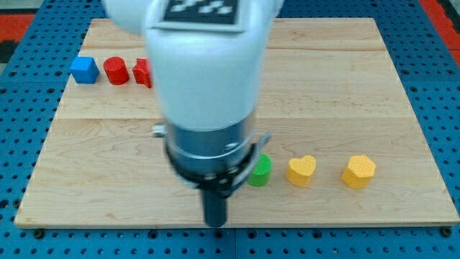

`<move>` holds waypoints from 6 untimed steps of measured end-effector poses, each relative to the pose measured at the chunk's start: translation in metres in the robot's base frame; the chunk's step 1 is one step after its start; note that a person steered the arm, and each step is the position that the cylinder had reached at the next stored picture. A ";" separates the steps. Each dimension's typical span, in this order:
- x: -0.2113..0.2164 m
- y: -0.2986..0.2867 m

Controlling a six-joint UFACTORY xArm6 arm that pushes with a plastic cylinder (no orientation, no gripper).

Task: Point your arm to the right of the blue triangle

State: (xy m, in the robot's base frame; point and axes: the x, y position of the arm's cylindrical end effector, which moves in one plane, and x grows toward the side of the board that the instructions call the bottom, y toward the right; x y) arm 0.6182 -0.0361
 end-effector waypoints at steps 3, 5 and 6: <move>-0.142 -0.124; -0.251 0.001; -0.298 -0.019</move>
